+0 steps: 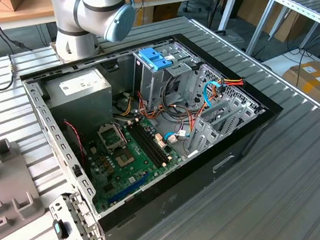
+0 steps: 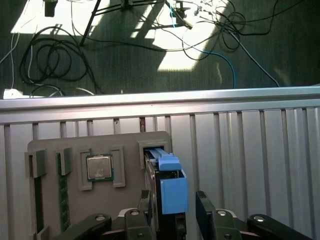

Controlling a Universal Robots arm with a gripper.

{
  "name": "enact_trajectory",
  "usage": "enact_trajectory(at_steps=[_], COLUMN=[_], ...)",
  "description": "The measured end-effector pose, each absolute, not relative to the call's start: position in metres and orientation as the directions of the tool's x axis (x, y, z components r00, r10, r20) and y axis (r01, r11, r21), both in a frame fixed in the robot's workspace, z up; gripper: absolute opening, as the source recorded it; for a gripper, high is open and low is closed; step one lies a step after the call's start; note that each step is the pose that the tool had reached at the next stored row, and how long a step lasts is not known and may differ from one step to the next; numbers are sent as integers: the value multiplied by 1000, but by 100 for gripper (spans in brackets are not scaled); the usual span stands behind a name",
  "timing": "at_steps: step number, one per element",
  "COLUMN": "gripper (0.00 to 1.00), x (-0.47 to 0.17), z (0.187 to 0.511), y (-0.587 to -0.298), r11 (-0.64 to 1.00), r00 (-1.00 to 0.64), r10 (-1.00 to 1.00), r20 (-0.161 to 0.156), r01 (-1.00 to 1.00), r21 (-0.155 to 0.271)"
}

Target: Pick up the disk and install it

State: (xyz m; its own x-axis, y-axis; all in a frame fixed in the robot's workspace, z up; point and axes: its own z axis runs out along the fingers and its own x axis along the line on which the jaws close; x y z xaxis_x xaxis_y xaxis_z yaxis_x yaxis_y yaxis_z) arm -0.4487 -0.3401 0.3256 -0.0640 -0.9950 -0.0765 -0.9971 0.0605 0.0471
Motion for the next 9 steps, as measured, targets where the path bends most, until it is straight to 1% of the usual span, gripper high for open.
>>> enact_trajectory(at_steps=[9], gripper=[48], x=[-454], z=[315], y=[-340], r11=[60], r00=[-64], r10=[-995], r20=[-76], r01=[-997], r21=[47])
